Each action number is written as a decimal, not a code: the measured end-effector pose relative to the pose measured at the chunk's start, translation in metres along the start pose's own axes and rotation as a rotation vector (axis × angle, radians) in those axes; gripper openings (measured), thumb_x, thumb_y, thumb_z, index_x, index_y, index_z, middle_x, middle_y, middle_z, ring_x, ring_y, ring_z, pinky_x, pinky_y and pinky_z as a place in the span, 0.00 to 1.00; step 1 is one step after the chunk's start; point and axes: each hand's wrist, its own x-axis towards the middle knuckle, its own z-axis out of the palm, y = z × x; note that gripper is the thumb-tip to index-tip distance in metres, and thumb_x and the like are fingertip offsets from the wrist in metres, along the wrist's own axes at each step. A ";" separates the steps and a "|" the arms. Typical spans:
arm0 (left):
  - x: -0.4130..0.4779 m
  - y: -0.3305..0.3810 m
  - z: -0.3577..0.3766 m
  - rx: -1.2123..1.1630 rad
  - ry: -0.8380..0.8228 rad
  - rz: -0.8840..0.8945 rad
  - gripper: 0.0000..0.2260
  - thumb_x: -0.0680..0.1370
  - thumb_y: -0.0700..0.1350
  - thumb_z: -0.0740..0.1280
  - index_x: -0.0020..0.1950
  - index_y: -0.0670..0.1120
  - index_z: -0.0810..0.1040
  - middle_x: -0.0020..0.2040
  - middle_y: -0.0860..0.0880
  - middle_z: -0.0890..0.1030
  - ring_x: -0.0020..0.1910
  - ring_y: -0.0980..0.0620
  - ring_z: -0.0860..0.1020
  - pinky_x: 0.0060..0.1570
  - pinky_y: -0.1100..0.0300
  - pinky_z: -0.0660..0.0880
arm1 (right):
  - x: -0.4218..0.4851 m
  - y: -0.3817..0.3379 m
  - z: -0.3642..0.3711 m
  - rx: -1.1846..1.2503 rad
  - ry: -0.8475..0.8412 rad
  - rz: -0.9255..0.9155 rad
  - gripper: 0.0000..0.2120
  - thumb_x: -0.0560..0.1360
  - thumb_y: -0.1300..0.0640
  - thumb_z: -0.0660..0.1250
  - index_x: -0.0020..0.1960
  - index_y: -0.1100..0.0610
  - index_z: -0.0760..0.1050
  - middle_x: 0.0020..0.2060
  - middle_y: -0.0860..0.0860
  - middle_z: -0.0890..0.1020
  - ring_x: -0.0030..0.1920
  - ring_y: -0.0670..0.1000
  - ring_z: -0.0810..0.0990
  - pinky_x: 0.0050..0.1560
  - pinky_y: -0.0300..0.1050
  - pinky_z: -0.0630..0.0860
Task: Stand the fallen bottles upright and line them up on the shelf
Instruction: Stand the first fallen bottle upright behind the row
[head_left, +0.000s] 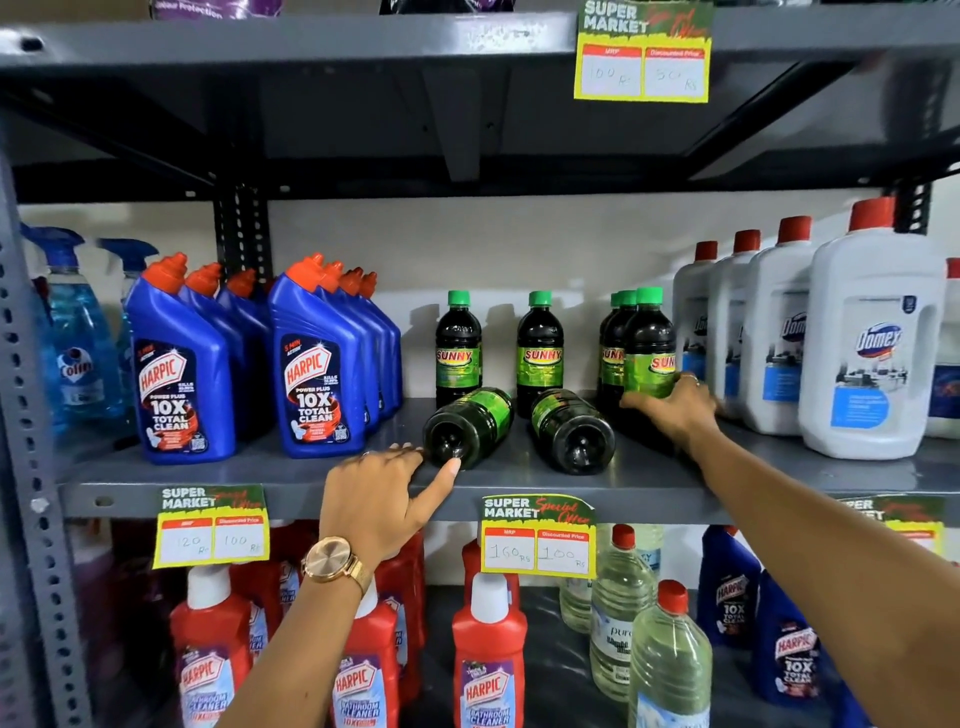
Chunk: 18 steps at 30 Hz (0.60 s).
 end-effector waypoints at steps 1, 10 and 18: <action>0.000 0.000 0.000 0.002 0.001 0.001 0.35 0.76 0.69 0.40 0.34 0.50 0.78 0.30 0.53 0.80 0.29 0.51 0.79 0.24 0.61 0.65 | 0.002 0.001 0.001 0.037 -0.010 -0.017 0.37 0.61 0.42 0.74 0.62 0.64 0.73 0.57 0.62 0.78 0.59 0.61 0.75 0.62 0.53 0.72; 0.000 0.000 0.002 -0.004 0.007 -0.018 0.36 0.75 0.69 0.39 0.35 0.50 0.79 0.31 0.53 0.80 0.30 0.52 0.79 0.24 0.61 0.67 | -0.001 0.002 -0.003 0.015 0.034 -0.035 0.42 0.54 0.45 0.83 0.61 0.62 0.71 0.56 0.60 0.81 0.57 0.61 0.80 0.57 0.54 0.78; 0.001 0.003 -0.001 -0.011 0.003 -0.026 0.34 0.76 0.69 0.41 0.33 0.50 0.78 0.30 0.53 0.80 0.28 0.51 0.78 0.24 0.62 0.66 | -0.017 -0.011 -0.005 -0.133 0.185 -0.033 0.56 0.62 0.26 0.66 0.73 0.66 0.58 0.70 0.65 0.66 0.70 0.66 0.65 0.68 0.60 0.66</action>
